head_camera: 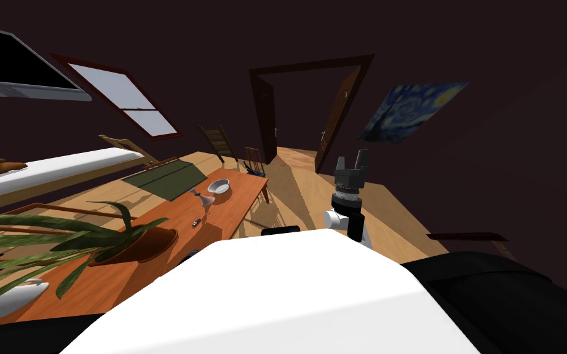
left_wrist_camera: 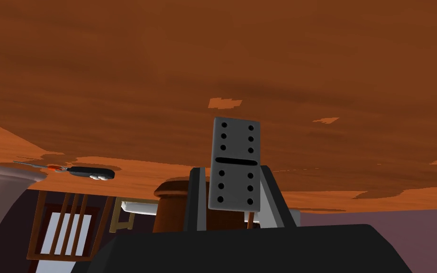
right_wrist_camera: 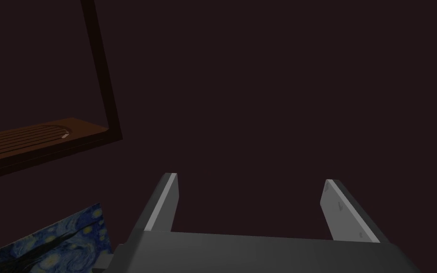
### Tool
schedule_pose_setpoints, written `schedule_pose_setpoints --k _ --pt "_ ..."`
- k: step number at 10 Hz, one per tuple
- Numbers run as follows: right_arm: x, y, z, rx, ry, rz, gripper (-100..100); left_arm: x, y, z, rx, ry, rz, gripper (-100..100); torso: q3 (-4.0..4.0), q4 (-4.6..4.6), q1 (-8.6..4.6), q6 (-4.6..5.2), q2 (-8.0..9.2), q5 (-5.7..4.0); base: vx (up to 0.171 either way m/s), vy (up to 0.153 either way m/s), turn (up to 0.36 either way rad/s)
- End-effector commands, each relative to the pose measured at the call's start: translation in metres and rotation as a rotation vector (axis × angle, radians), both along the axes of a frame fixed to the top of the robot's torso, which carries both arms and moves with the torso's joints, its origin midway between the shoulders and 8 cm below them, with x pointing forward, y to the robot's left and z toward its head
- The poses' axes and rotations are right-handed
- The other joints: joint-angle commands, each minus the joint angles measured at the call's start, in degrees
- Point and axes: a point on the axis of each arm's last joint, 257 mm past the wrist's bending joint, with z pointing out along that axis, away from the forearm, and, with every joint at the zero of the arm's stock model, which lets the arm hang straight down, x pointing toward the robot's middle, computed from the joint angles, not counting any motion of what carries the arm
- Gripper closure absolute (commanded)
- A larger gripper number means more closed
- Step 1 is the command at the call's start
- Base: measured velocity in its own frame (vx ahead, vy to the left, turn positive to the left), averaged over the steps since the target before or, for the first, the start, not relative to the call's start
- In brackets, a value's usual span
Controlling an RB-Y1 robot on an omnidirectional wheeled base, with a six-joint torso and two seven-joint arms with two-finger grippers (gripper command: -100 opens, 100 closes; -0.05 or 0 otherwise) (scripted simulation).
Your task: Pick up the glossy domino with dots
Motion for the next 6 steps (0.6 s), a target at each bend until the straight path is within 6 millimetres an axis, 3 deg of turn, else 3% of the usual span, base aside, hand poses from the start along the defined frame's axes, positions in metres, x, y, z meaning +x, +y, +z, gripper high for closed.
schedule_pose_setpoints --k 1,5,6 --pt "0.0 0.0 0.0 0.0 0.0 0.0 0 -0.0026 -0.0022 0.0033 0.001 0.003 0.011 100 0.0 0.0 0.0 0.0 0.0 0.0 -0.042 -0.002 -0.06" --pt "0.0 0.0 0.0 0.0 0.0 0.0 0 -0.0055 -0.0057 0.0106 0.002 0.002 0.026 100 -0.02 -0.01 -0.01 -0.03 -0.03 0.01 -0.029 -0.006 -0.049" --pt "0.0 0.0 0.0 0.0 0.0 0.0 0 -0.0059 -0.0058 0.0108 0.002 0.003 0.027 0 -0.05 -0.02 0.02 -0.03 -0.09 0.02 0.0 0.0 0.0"
